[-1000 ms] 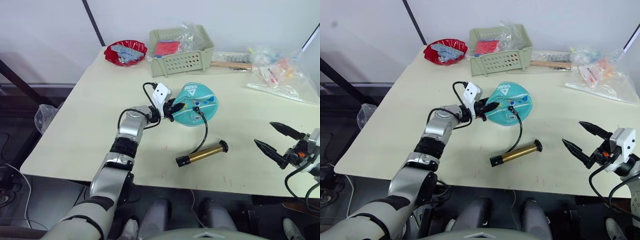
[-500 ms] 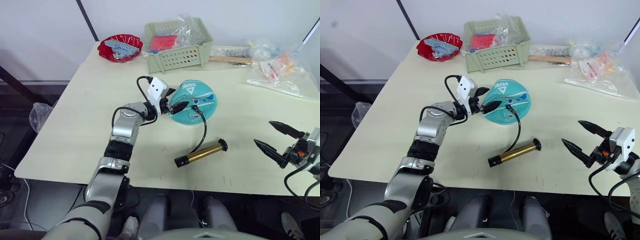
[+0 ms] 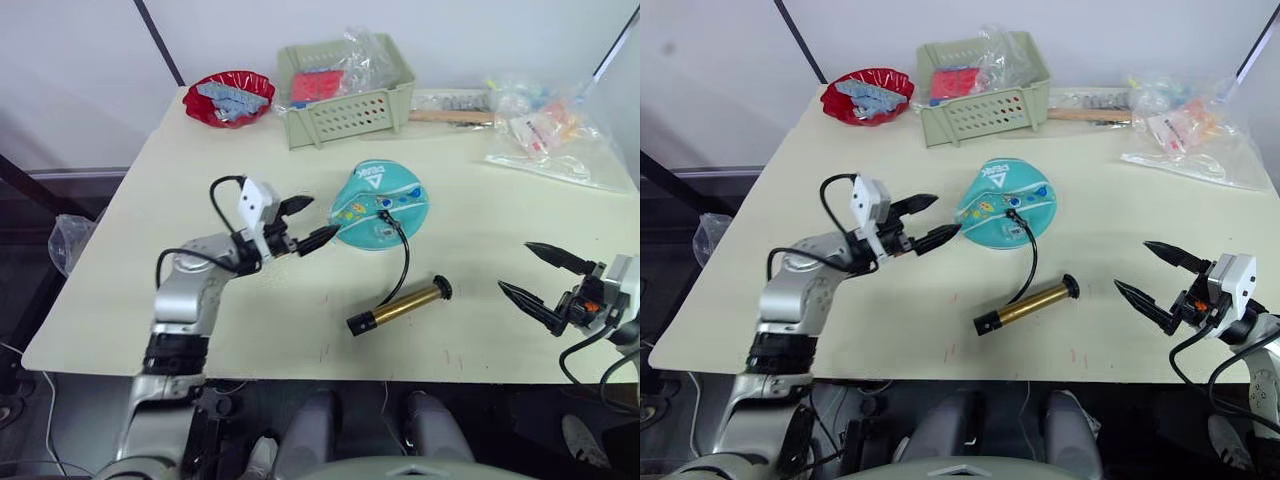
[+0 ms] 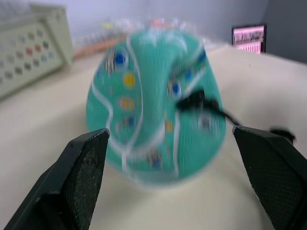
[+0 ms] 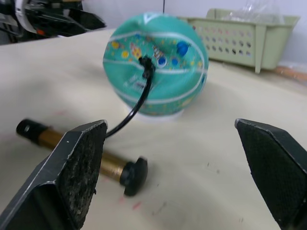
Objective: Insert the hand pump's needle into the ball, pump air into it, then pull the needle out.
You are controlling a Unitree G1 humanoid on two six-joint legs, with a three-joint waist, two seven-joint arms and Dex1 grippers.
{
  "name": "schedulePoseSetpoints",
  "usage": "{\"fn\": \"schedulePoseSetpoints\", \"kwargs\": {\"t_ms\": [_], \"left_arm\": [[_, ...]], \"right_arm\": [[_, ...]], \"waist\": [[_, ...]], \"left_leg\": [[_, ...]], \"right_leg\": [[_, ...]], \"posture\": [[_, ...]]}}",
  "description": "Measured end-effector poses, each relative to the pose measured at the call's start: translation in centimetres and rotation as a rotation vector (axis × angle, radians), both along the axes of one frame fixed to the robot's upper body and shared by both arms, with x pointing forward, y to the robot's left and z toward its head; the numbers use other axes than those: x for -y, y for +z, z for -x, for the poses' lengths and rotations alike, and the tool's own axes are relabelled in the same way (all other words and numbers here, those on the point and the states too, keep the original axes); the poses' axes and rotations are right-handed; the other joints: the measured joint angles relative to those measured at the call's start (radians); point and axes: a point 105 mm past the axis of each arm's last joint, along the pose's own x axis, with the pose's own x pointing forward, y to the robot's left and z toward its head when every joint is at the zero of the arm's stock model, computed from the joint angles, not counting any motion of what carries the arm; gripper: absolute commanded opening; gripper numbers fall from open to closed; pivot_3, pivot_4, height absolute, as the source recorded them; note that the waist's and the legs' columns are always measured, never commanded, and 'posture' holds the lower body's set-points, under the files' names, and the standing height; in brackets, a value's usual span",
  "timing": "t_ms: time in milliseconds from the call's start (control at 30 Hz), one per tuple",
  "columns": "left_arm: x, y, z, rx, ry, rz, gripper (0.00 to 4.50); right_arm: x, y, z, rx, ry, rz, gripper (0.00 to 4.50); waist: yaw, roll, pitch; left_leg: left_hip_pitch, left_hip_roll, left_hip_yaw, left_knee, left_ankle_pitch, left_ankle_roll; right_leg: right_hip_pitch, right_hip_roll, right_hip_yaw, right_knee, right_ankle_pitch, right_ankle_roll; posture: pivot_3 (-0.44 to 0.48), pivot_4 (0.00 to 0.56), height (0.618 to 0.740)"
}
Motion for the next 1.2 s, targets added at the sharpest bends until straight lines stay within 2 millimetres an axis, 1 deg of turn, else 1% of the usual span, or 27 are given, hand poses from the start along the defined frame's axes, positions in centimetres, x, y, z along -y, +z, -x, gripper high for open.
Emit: {"fn": "schedulePoseSetpoints", "kwargs": {"t_ms": [67, 133, 200, 300, 367, 467, 633, 733, 967, 1033, 1067, 1167, 1200], "left_arm": [[-0.9, -1.0, 0.7, -0.033, 0.009, -0.007, 4.36], [-1.5, -1.6, 1.3, -0.049, 0.014, -0.024, 4.36], [-3.0, -2.8, 2.5, -0.082, 0.032, -0.052, 4.36], [-5.5, -4.6, 4.5, -0.139, 0.077, -0.078, 4.36], [-6.5, -5.0, 5.3, -0.143, 0.091, -0.096, 4.36], [-8.8, -6.2, 7.3, -0.19, 0.13, -0.135, 4.36], [-10.5, -6.7, 9.1, -0.206, 0.141, -0.183, 4.36], [-11.0, -6.6, 9.5, -0.211, 0.149, -0.194, 4.36], [-10.9, -6.6, 9.7, -0.211, 0.136, -0.198, 4.36], [-9.8, -6.1, 9.6, -0.196, 0.088, -0.193, 4.36], [-6.9, -4.7, 9.3, -0.15, -0.029, -0.182, 4.36], [-4.0, -3.9, 8.4, -0.109, -0.131, -0.211, 4.36], [-3.5, -3.8, 8.2, -0.103, -0.144, -0.216, 4.36]], "right_arm": [[0.2, -0.4, 0.2, -0.014, 0.001, 0.004, 4.5], [0.5, -0.7, 0.4, -0.021, -0.003, 0.01, 4.5], [1.0, -1.3, 0.9, -0.042, -0.012, 0.026, 4.5], [2.5, -2.4, 1.5, -0.097, -0.049, 0.05, 4.5], [2.8, -2.4, 1.7, -0.094, -0.048, 0.061, 4.5], [4.1, -2.6, 2.5, -0.112, -0.074, 0.09, 4.5], [4.8, -2.5, 3.2, -0.116, -0.078, 0.08, 4.5], [4.9, -2.7, 3.7, -0.132, -0.07, 0.085, 4.5], [5.0, -2.8, 3.8, -0.131, -0.066, 0.088, 4.5], [4.9, -2.8, 3.9, -0.133, -0.056, 0.085, 4.5], [4.7, -2.4, 4.0, -0.13, -0.03, 0.071, 4.5], [4.6, -2.2, 4.1, -0.122, -0.014, 0.088, 4.5], [4.6, -2.2, 4.1, -0.119, -0.012, 0.093, 4.5]], "waist": [[-0.001, -0.002, 0.001], [-0.004, -0.003, 0.001], [-0.01, -0.004, 0.001], [-0.013, -0.005, 0.001], [-0.011, -0.007, 0.001], [-0.011, -0.009, 0.001], [-0.01, -0.012, 0.001], [-0.01, -0.012, 0.0], [-0.01, -0.013, 0.0], [-0.009, -0.013, 0.0], [-0.006, -0.013, 0.0], [-0.005, -0.013, -0.001], [-0.006, -0.013, -0.001]], "left_leg": [[0.0, 0.0, 0.007, 0.003, -0.003, 0.005], [0.001, 0.0, 0.012, 0.003, -0.004, 0.006], [0.003, 0.001, 0.016, 0.003, -0.005, 0.008], [0.003, 0.003, 0.024, 0.004, -0.007, 0.012], [0.002, 0.003, 0.028, 0.005, -0.009, 0.014], [0.003, 0.003, 0.035, 0.006, -0.011, 0.018], [0.003, 0.004, 0.038, 0.007, -0.012, 0.02], [0.003, 0.004, 0.037, 0.007, -0.012, 0.02], [0.003, 0.006, 0.032, 0.007, -0.012, 0.02], [0.003, 0.006, 0.032, 0.008, -0.012, 0.019], [0.002, 0.005, 0.032, 0.009, -0.012, 0.019], [0.003, 0.004, 0.03, 0.011, -0.012, 0.019], [0.003, 0.004, 0.03, 0.011, -0.012, 0.019]], "right_leg": [[-0.005, 0.0, 0.007, 0.006, 0.0, 0.001], [-0.006, 0.0, 0.012, 0.006, 0.001, 0.002], [-0.007, 0.0, 0.017, 0.006, 0.001, 0.003], [-0.011, 0.0, 0.023, 0.006, 0.003, 0.006], [-0.012, 0.0, 0.027, 0.006, 0.004, 0.008], [-0.013, -0.002, 0.03, 0.006, 0.005, 0.009], [-0.013, -0.005, 0.031, 0.006, 0.006, 0.011], [-0.013, -0.006, 0.03, 0.006, 0.006, 0.011], [-0.012, -0.006, 0.025, 0.006, 0.007, 0.009], [-0.012, -0.006, 0.024, 0.006, 0.007, 0.009], [-0.011, -0.006, 0.023, 0.006, 0.007, 0.009], [-0.009, -0.005, 0.021, 0.006, 0.007, 0.01], [-0.009, -0.004, 0.021, 0.006, 0.007, 0.01]], "posture": [[0.0, 0.15, 0.74], [0.0, 0.15, 0.74], [0.0, 0.15, 0.74], [0.0, 0.15, 0.74], [0.0, 0.15, 0.74], [0.0, 0.15, 0.74], [0.0, 0.15, 0.74], [0.0, 0.15, 0.74], [0.0, 0.15, 0.74], [0.0, 0.15, 0.74], [0.0, 0.15, 0.74], [0.0, 0.15, 0.74], [0.0, 0.15, 0.74]]}}
